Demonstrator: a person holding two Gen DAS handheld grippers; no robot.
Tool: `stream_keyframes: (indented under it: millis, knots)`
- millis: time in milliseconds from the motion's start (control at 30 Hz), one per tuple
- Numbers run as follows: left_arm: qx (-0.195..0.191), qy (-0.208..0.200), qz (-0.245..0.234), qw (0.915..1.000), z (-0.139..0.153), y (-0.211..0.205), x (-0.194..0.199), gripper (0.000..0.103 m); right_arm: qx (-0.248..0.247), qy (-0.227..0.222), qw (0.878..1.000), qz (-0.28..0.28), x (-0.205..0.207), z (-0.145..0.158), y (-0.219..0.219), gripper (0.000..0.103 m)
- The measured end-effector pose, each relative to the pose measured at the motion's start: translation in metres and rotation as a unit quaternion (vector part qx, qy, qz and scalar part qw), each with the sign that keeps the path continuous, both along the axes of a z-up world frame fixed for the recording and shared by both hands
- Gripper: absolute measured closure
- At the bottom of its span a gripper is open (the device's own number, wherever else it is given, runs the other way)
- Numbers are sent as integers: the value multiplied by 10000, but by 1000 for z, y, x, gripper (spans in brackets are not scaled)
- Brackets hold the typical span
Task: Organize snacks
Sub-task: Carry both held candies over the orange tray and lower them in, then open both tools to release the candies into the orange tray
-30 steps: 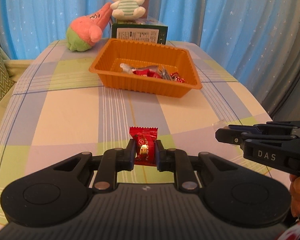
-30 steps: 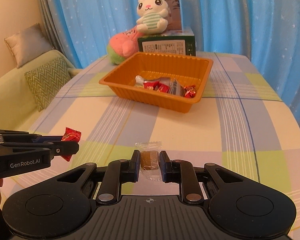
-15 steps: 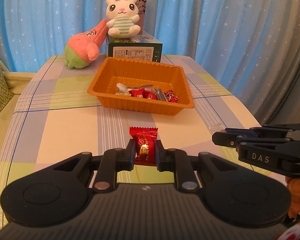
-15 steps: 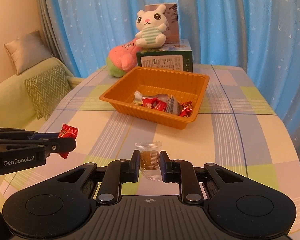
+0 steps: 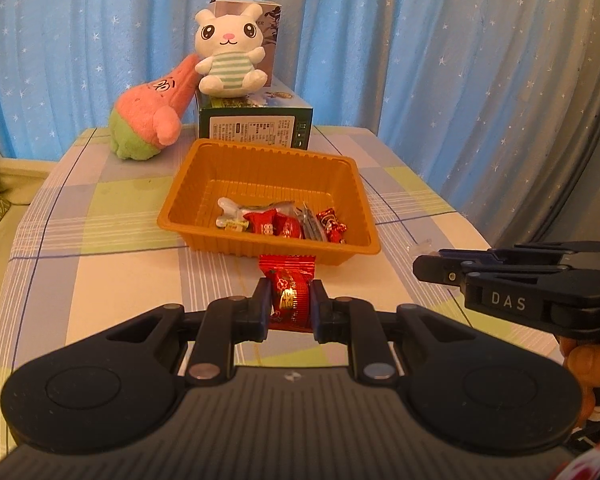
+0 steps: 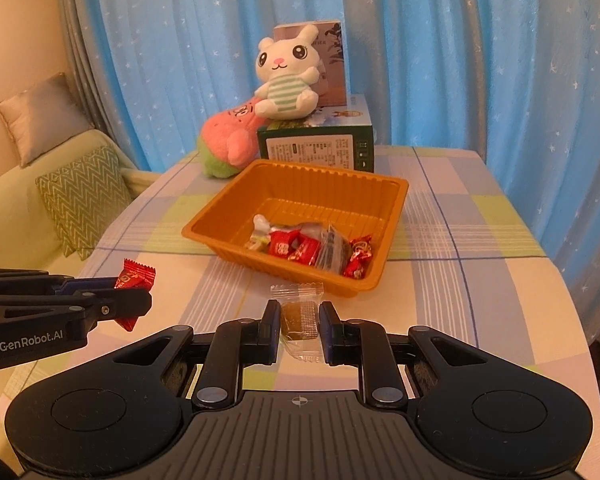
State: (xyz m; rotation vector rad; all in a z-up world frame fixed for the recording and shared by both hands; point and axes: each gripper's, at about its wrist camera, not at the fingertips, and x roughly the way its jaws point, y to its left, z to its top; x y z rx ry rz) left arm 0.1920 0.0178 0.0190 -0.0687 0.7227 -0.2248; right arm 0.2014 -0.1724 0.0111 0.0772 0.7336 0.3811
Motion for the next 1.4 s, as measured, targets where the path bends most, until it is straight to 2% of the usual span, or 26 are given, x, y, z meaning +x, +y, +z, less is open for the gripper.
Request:
stream_keyframes:
  millis: [233, 800, 1100, 1400]
  knots:
    - [-66, 26, -57, 10000, 3, 6, 39, 86, -77, 63, 9999, -46, 39, 3, 5, 82]
    - [-82, 65, -117, 9999, 3, 24, 122, 86, -301, 137, 9994, 31, 112, -15, 25, 82]
    - [-43, 212, -99, 9997, -17, 32, 159, 86, -4, 347, 9993, -138, 154, -23, 22, 82]
    - [4, 351, 39, 9994, -38, 39, 188, 86, 38, 475, 9986, -221, 180, -34, 23, 82]
